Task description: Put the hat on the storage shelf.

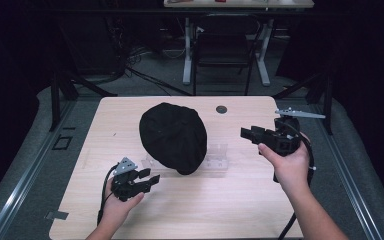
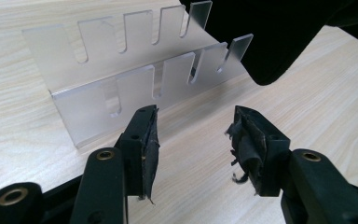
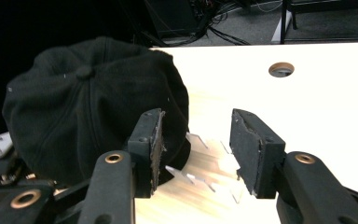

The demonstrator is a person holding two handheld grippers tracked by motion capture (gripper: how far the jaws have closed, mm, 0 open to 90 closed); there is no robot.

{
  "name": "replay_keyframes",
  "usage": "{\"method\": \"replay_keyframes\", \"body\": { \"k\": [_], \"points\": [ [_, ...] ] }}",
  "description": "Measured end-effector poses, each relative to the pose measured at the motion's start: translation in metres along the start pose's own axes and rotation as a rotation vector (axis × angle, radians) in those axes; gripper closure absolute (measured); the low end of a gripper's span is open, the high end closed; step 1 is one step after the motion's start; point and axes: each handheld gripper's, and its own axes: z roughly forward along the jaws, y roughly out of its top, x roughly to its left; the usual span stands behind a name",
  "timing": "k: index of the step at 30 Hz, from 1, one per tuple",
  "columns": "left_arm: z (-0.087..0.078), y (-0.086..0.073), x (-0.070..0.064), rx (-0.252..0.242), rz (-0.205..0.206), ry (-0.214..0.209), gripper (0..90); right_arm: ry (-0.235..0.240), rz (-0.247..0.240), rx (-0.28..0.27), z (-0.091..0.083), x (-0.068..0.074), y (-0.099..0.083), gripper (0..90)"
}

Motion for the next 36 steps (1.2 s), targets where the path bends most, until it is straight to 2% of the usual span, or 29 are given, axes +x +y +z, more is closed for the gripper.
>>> {"method": "replay_keyframes", "body": {
  "k": [1,2,5,8,10,12,16,21,26,30,36],
  "points": [
    [-0.002,0.0,0.0,-0.002,-0.003,-0.001,49.9,-0.001,-0.002,0.002,-0.001,0.0,-0.003,53.2],
    [-0.004,-0.001,0.001,-0.002,-0.004,0.002,49.5,-0.026,0.005,0.004,0.0,0.0,-0.006,52.5],
    [-0.007,-0.003,0.003,-0.001,-0.009,0.016,49.4,-0.052,-0.036,0.013,-0.002,0.004,-0.013,53.0],
    [-0.011,-0.006,0.006,0.005,-0.008,0.024,49.0,-0.044,-0.024,0.021,-0.002,0.006,-0.023,50.3],
    [-0.014,-0.007,0.008,-0.001,-0.009,0.03,49.0,-0.061,-0.037,0.019,-0.001,0.007,-0.032,50.5],
    [-0.016,-0.009,0.011,0.0,-0.012,0.03,48.9,-0.063,-0.031,0.019,-0.001,0.007,-0.04,50.9],
    [-0.019,-0.013,0.016,-0.023,-0.027,0.039,48.8,-0.079,-0.031,0.024,-0.001,0.004,-0.057,51.8],
    [-0.02,-0.019,0.021,-0.022,-0.016,0.074,48.7,-0.089,-0.021,0.027,0.0,-0.004,-0.08,53.9],
    [-0.02,-0.02,0.023,-0.027,-0.026,0.073,48.5,-0.111,-0.044,0.011,0.003,-0.01,-0.099,54.1],
    [-0.019,-0.023,0.024,-0.02,-0.031,0.07,48.2,-0.156,-0.102,0.008,0.005,-0.013,-0.112,54.1],
    [-0.017,-0.024,0.02,-0.027,-0.013,0.062,47.8,-0.178,-0.088,0.003,0.01,-0.02,-0.134,55.0]
  ]
}}
